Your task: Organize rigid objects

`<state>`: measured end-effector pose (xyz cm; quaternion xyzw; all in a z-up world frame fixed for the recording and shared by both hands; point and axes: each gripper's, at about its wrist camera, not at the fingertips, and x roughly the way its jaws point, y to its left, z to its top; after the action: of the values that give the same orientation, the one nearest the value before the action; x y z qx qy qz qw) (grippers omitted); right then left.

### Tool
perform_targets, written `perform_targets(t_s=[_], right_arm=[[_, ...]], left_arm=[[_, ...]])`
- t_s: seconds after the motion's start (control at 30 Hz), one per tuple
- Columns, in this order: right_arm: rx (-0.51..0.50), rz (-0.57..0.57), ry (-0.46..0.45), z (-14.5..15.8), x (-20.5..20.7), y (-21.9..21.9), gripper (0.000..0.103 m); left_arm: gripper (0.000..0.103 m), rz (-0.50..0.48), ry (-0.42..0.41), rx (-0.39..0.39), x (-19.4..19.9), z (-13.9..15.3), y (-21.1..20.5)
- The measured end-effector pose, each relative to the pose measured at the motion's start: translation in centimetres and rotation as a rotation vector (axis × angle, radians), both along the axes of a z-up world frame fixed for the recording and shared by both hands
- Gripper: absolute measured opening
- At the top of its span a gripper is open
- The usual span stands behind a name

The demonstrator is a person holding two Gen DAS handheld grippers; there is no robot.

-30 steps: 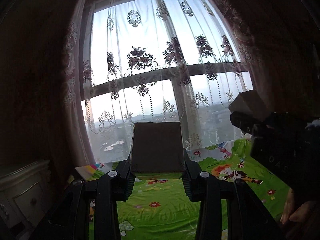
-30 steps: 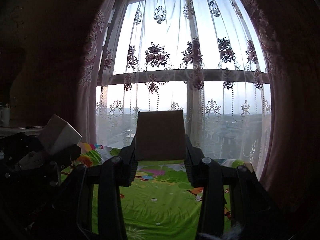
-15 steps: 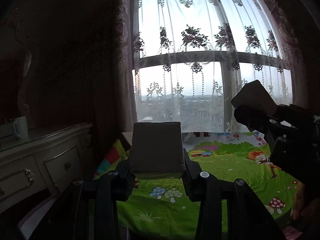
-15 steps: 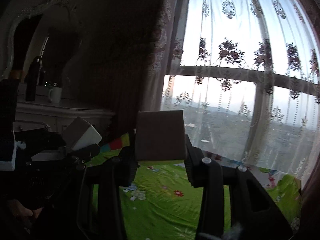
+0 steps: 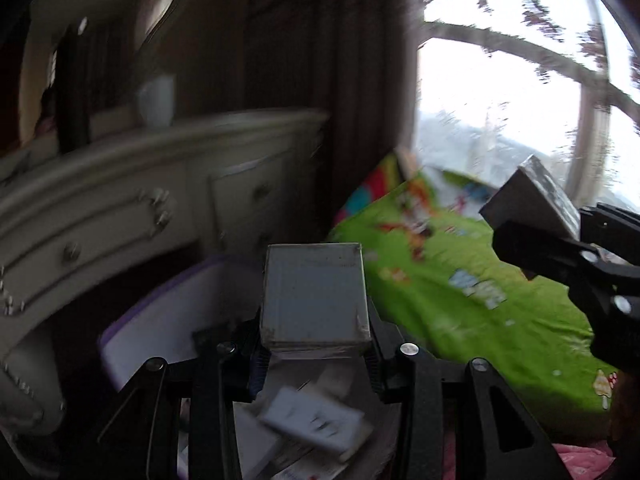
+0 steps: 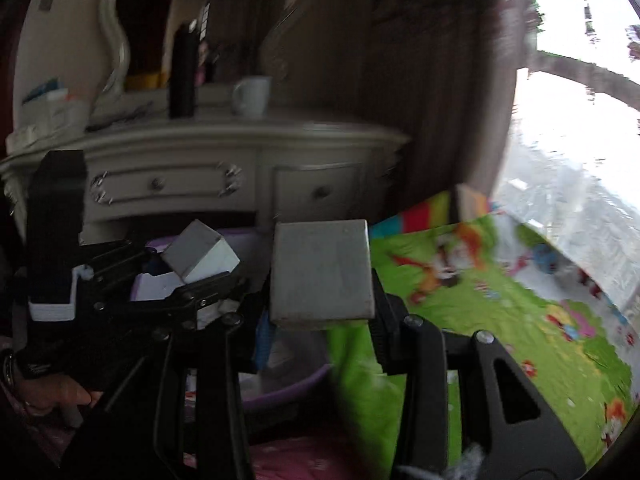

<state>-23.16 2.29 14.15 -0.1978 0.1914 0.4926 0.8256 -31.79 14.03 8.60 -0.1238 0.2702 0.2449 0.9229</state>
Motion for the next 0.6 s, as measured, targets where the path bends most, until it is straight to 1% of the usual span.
perform_targets(t_s=[0.1, 0.2, 0.27, 0.33, 0.47, 0.53, 0.6], right_arm=[[-0.069, 0.045, 0.042, -1.6, -0.2, 2.7, 0.044], [-0.133, 0.076, 0.078, -3.3, -0.4, 4.5, 0.044], [-0.164, 0.088, 0.093, -4.1, -0.5, 5.3, 0.044], [-0.222, 0.101, 0.119, -5.2, -0.5, 6.5, 0.044], [-0.270, 0.105, 0.144, -6.6, -0.7, 8.3, 0.044], [-0.273, 0.115, 0.159, -7.1, -0.7, 8.9, 0.044], [-0.281, 0.145, 0.194, -7.5, -0.7, 9.5, 0.046]], left_arm=[[0.041, 0.050, 0.041, -0.044, -0.9, -1.4, 1.9], [0.041, 0.074, 0.076, -0.064, -0.7, -2.4, 3.2], [0.041, 0.086, 0.099, -0.100, -0.7, -3.1, 4.2], [0.041, 0.104, 0.112, -0.126, -0.9, -3.6, 5.0], [0.043, 0.142, 0.134, -0.123, -1.0, -3.9, 5.8], [0.053, 0.162, 0.141, -0.115, -1.2, -4.0, 5.9], [0.086, 0.195, 0.144, -0.089, -1.6, -3.8, 6.1]])
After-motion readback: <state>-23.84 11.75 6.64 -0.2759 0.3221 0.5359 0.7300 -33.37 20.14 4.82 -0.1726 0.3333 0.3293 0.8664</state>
